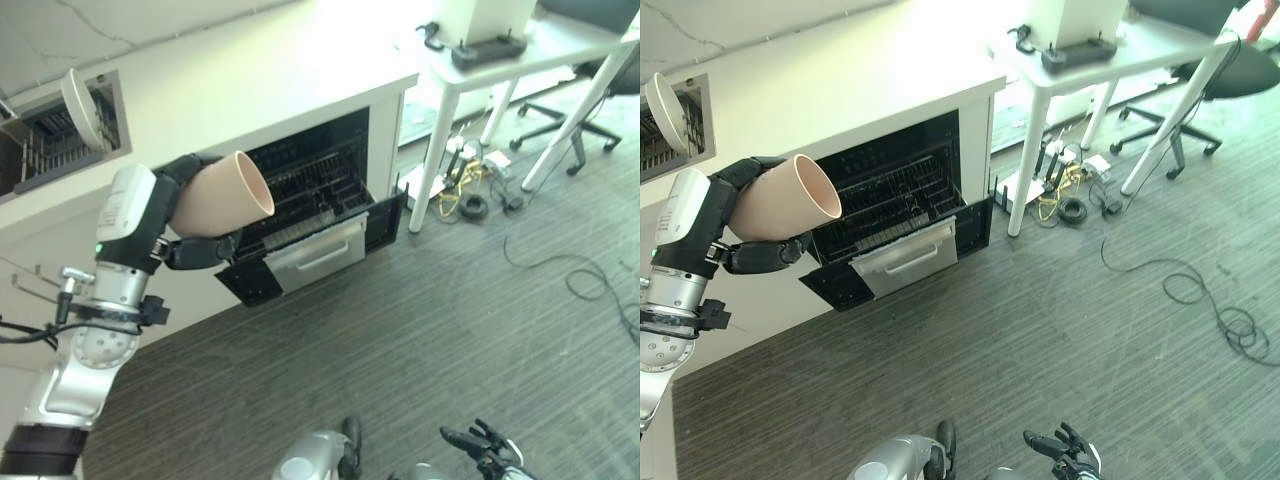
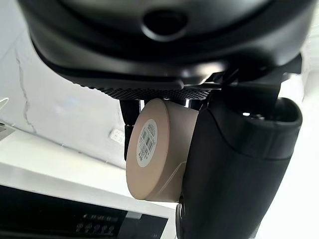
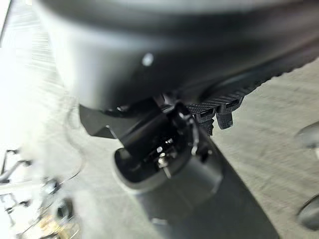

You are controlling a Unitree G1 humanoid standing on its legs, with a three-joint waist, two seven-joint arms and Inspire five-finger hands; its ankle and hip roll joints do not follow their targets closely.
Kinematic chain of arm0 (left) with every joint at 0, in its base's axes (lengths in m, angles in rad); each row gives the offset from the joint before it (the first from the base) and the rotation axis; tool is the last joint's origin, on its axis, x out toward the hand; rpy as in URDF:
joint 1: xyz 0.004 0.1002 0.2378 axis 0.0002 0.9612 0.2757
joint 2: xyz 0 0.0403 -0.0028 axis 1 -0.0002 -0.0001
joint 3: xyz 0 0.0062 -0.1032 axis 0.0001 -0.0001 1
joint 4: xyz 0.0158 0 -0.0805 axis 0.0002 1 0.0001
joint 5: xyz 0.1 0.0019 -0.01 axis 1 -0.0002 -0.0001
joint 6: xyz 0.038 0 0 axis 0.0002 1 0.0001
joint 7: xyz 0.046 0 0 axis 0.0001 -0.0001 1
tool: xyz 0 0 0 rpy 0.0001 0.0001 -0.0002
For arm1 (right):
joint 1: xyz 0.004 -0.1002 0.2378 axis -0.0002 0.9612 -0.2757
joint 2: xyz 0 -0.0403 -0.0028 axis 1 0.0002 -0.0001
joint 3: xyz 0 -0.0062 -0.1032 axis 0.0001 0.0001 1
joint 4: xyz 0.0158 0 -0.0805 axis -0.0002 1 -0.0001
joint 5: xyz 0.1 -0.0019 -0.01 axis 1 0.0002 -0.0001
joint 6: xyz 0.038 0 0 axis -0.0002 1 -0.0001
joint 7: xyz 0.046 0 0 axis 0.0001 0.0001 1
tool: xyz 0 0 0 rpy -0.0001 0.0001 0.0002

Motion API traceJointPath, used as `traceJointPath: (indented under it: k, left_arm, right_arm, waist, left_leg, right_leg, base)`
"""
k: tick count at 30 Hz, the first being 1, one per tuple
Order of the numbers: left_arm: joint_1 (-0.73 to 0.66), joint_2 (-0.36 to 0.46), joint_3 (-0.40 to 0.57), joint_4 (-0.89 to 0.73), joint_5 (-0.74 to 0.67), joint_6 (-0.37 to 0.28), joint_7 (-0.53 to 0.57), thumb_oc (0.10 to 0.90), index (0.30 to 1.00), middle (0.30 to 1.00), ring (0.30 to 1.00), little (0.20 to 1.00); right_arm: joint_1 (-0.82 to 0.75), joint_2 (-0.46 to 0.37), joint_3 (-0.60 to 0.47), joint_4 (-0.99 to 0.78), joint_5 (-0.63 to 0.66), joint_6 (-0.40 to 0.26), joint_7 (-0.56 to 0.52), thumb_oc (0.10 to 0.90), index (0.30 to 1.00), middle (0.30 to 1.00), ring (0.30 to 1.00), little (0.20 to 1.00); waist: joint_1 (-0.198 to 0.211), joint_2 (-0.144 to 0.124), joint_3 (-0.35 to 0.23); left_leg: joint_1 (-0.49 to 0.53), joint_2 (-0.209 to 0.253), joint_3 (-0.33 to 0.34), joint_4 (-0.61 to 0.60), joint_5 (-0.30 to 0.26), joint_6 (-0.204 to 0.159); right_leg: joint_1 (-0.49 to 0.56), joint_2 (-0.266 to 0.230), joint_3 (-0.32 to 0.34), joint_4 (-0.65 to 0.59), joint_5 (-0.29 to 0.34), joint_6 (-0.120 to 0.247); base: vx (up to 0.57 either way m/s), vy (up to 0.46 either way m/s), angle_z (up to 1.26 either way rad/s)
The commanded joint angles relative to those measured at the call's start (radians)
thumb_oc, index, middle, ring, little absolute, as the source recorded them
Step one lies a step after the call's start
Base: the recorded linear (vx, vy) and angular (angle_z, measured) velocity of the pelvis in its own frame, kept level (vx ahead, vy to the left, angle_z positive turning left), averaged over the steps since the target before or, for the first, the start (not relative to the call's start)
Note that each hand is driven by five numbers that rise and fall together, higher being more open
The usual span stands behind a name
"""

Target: Place the dishes in the dishwasher.

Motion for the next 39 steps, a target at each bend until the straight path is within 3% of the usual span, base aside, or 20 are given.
traceJointPath:
  k: [1,4,5,6,10,13,17,19,22,23,25,26,27,29,31,33,36,38,39]
  left_arm:
    - [-0.101,0.134,0.114,-0.040,-0.067,-0.015,0.079,0.400,0.300,0.300,0.300,0.300]
    - [-0.135,0.180,0.110,-0.021,-0.101,-0.013,0.063,0.400,0.300,0.300,0.300,0.300]
    - [-0.157,0.213,0.103,-0.016,-0.131,-0.003,0.051,0.400,0.300,0.300,0.300,0.300]
    - [-0.167,0.241,0.099,-0.005,-0.161,-0.004,0.043,0.400,0.300,0.300,0.300,0.300]
    - [-0.164,0.295,0.111,0.037,-0.230,-0.032,0.016,0.400,0.300,0.300,0.300,0.300]
    - [-0.118,0.299,0.150,0.047,-0.259,-0.062,0.000,0.400,0.300,0.300,0.300,0.300]
    - [-0.062,0.255,0.191,-0.020,-0.268,-0.049,-0.011,0.400,0.300,0.300,0.300,0.300]
    - [-0.048,0.234,0.204,-0.045,-0.262,-0.050,-0.021,0.400,0.300,0.300,0.300,0.300]
    - [-0.079,0.223,0.192,-0.065,-0.264,-0.041,-0.040,0.400,0.300,0.300,0.300,0.300]
    - [-0.091,0.222,0.184,-0.066,-0.265,-0.039,-0.042,0.400,0.300,0.300,0.300,0.300]
    - [-0.160,0.198,0.127,-0.069,-0.260,-0.029,-0.054,0.400,0.300,0.300,0.300,0.300]
    - [-0.175,0.184,0.106,-0.066,-0.247,-0.024,-0.052,0.400,0.300,0.300,0.300,0.300]
    - [-0.179,0.175,0.099,-0.066,-0.238,-0.021,-0.050,0.400,0.300,0.300,0.300,0.300]
    - [-0.158,0.143,0.095,-0.068,-0.199,-0.029,-0.037,0.400,0.300,0.300,0.300,0.300]
    - [-0.137,0.113,0.093,-0.087,-0.162,-0.027,-0.022,0.400,0.300,0.300,0.300,0.300]
    - [-0.111,0.065,0.076,-0.108,-0.107,-0.033,0.008,0.400,0.300,0.300,0.300,0.300]
    - [-0.046,-0.005,0.081,-0.124,-0.045,-0.032,0.040,0.400,0.300,0.300,0.300,0.300]
    - [-0.038,-0.025,0.081,-0.126,-0.031,-0.038,0.040,0.400,0.300,0.300,0.300,0.300]
    - [-0.030,-0.022,0.087,-0.135,-0.028,-0.030,0.040,0.400,0.300,0.300,0.300,0.300]
  right_arm:
    - [-0.002,-0.038,0.026,-0.001,0.002,-0.069,0.032,0.800,0.900,0.900,0.900,0.900]
    - [-0.010,-0.049,0.034,-0.001,-0.003,-0.081,0.042,0.800,0.900,0.900,0.900,0.900]
    - [-0.023,-0.058,0.037,0.006,0.010,-0.079,0.046,0.800,0.900,0.900,0.900,0.900]
    - [-0.034,-0.064,0.030,0.014,0.006,-0.071,0.051,0.800,0.900,0.900,0.900,0.900]
    - [-0.047,-0.068,0.018,0.021,-0.020,-0.046,0.065,0.800,0.900,0.900,0.900,0.900]
    - [-0.042,-0.075,0.019,0.033,-0.032,-0.028,0.082,0.800,0.900,0.900,0.900,0.900]
    - [-0.055,-0.094,0.043,0.039,-0.005,-0.040,0.079,0.800,0.900,0.900,0.900,0.900]
    - [-0.065,-0.101,0.056,0.043,0.008,-0.051,0.066,0.800,0.900,0.900,0.900,0.900]
    - [-0.068,-0.113,0.044,0.066,0.072,-0.069,0.055,0.800,0.900,0.900,0.900,0.900]
    - [-0.067,-0.114,0.039,0.070,0.078,-0.073,0.057,0.800,0.900,0.900,0.900,0.900]
    - [-0.047,-0.119,0.010,0.074,0.101,-0.087,0.046,0.800,0.900,0.900,0.900,0.900]
    - [-0.045,-0.121,0.001,0.070,0.106,-0.079,0.037,0.800,0.900,0.900,0.900,0.900]
    - [-0.044,-0.122,-0.006,0.068,0.105,-0.072,0.034,0.800,0.900,0.900,0.900,0.900]
    - [-0.038,-0.115,-0.012,0.064,0.092,-0.060,0.020,0.800,0.900,0.900,0.900,0.900]
    - [-0.029,-0.106,-0.017,0.061,0.083,-0.053,0.006,0.800,0.900,0.900,0.900,0.900]
    - [-0.018,-0.093,-0.027,0.063,0.113,-0.046,-0.030,0.800,0.900,0.900,0.900,0.900]
    - [-0.028,-0.084,-0.035,0.075,0.044,-0.042,-0.031,0.800,0.900,0.900,0.900,0.900]
    - [-0.014,-0.072,-0.030,0.048,0.014,-0.060,-0.032,0.800,0.900,0.900,0.900,0.900]
    - [-0.009,-0.066,-0.017,0.021,0.026,-0.055,-0.045,0.800,0.900,0.900,0.900,0.900]
  waist:
    - [-0.042,0.066,-0.077]
    - [-0.062,0.069,-0.078]
    - [-0.072,0.061,-0.078]
    - [-0.077,0.044,-0.076]
    - [-0.064,0.026,-0.088]
    - [-0.047,0.018,-0.103]
    - [-0.030,0.012,-0.115]
    - [-0.024,0.008,-0.115]
    - [-0.029,0.001,-0.108]
    - [-0.032,0.001,-0.106]
    - [-0.067,0.014,-0.096]
    - [-0.067,0.017,-0.092]
    - [-0.063,0.015,-0.089]
    - [-0.053,0.025,-0.090]
    - [-0.049,0.037,-0.088]
    - [-0.042,0.036,-0.086]
    - [-0.015,0.048,-0.096]
    - [-0.018,0.058,-0.110]
    - [-0.021,0.073,-0.107]
  left_leg:
    - [-0.022,0.011,-0.104,-0.030,0.002,-0.039]
    - [0.007,0.023,-0.143,-0.030,-0.021,-0.052]
    - [0.025,0.024,-0.168,-0.030,-0.050,-0.061]
    - [0.040,0.018,-0.188,-0.030,-0.072,-0.074]
    - [0.050,0.044,-0.218,-0.030,-0.099,-0.101]
    - [0.051,0.091,-0.222,-0.030,-0.098,-0.131]
    - [0.065,0.173,-0.212,-0.030,-0.073,-0.176]
    - [0.061,0.212,-0.175,-0.030,-0.037,-0.184]
    - [0.041,0.253,-0.088,-0.030,0.093,-0.197]
    - [0.037,0.259,-0.072,-0.026,0.105,-0.201]
    - [0.011,0.291,0.024,0.056,0.104,-0.228]
    - [0.006,0.241,0.021,0.072,0.064,-0.213]
    - [-0.008,0.195,0.028,0.070,0.068,-0.193]
    - [0.003,0.065,0.019,0.015,0.014,-0.161]
    - [-0.003,0.007,0.031,-0.030,0.024,-0.152]
    - [-0.057,-0.011,0.061,-0.030,0.048,-0.146]
    - [-0.071,-0.036,-0.020,-0.030,0.056,-0.135]
    - [-0.065,0.003,0.015,-0.030,0.041,-0.120]
    - [-0.053,0.009,-0.015,-0.030,0.022,-0.108]
  right_leg:
    - [0.003,0.054,-0.057,-0.211,0.127,-0.062]
    - [-0.005,-0.002,-0.025,-0.420,0.163,-0.053]
    - [-0.008,-0.050,0.018,-0.561,0.211,-0.032]
    - [-0.050,-0.100,0.074,-0.563,0.215,-0.011]
    - [-0.092,-0.158,0.131,-0.563,0.226,0.028]
    - [-0.063,-0.149,0.101,-0.563,0.168,0.038]
    - [-0.030,-0.108,0.037,-0.563,0.124,-0.003]
    - [-0.014,-0.099,-0.001,-0.563,0.104,-0.033]
    - [0.015,-0.076,-0.055,-0.563,0.069,-0.079]
    - [0.019,-0.073,-0.065,-0.563,0.066,-0.086]
    - [0.055,-0.061,-0.123,-0.563,0.027,-0.106]
    - [0.059,-0.059,-0.128,-0.563,0.028,-0.107]
    - [0.046,-0.065,-0.132,-0.563,0.046,-0.112]
    - [0.044,-0.047,-0.117,-0.563,0.049,-0.104]
    - [0.049,-0.024,-0.112,-0.563,0.046,-0.103]
    - [0.063,-0.011,-0.110,-0.563,0.031,-0.110]
    - [0.076,0.033,-0.086,-0.563,0.020,-0.115]
    - [0.094,0.059,-0.140,-0.563,0.014,-0.124]
    - [0.119,0.098,-0.144,-0.563,0.062,-0.112]
  base:
    - [0.29,-0.093,0.27]
    - [0.29,-0.231,0.37]
    - [0.29,-0.345,0.63]
    - [0.30,-0.356,0.68]
    - [0.27,-0.340,0.55]
    - [0.29,-0.410,0.31]
    - [0.27,-0.394,0.23]
    - [0.20,-0.366,0.07]
    - [0.13,-0.313,0.10]
    - [0.19,-0.302,0.09]
    - [0.21,-0.274,0.31]
    - [0.08,-0.146,1.02]
    - [0.09,-0.043,1.22]
    - [0.15,0.002,0.37]
    - [0.15,0.009,-0.53]
    - [0.17,0.046,-0.02]
    - [0.18,0.106,0.00]
    - [0.17,0.078,-0.52]
    - [0.19,0.050,-0.23]
